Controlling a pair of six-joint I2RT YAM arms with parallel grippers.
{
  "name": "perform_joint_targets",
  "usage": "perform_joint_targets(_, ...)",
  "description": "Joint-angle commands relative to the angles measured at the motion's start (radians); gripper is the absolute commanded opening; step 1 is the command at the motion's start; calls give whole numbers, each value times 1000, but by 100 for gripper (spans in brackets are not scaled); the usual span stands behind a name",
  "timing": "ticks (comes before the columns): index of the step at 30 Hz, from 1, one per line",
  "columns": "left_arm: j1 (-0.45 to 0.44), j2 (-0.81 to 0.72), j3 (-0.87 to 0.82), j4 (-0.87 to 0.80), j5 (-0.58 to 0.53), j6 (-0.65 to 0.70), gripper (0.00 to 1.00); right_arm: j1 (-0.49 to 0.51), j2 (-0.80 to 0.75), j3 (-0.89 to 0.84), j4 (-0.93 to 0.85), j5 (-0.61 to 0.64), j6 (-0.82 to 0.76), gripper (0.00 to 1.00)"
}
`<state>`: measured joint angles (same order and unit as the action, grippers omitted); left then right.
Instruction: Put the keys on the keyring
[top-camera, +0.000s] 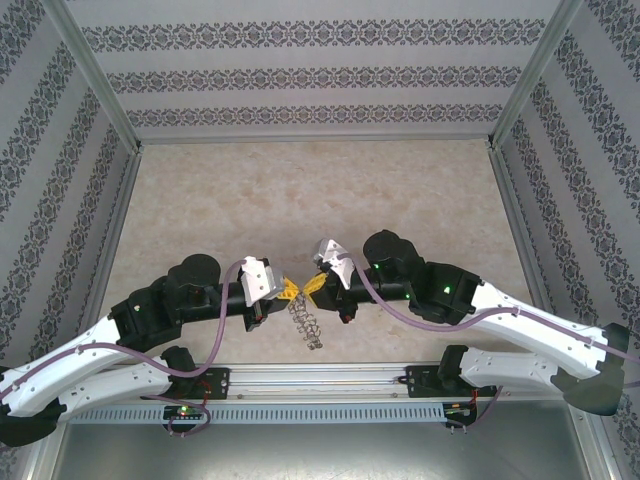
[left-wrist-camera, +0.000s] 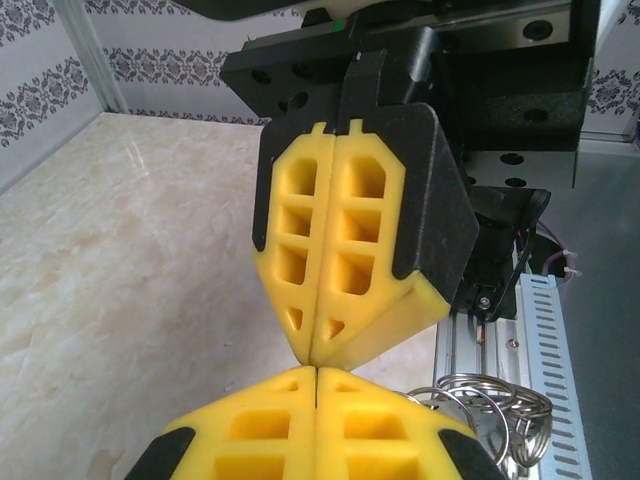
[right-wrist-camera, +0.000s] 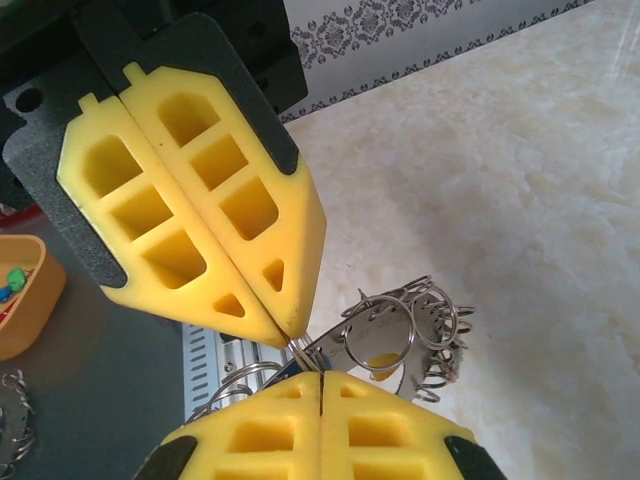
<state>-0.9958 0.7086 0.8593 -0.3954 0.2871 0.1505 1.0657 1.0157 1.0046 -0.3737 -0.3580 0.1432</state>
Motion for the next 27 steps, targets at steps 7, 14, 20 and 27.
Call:
perform_joint_targets(7,-8,-22,11,147,21,4,0,-16,-11,-61,13,-61,44,9)
perform_joint_targets(14,-7,-22,6,156,28,6,0,-28,-48,-104,18,-28,72,12)
perform_joint_targets(20,-8,-14,11,161,42,12,0,-47,-31,-96,33,-32,85,18)
perform_joint_targets(27,-8,-12,14,155,43,14,0,-50,-8,-76,44,-70,66,13)
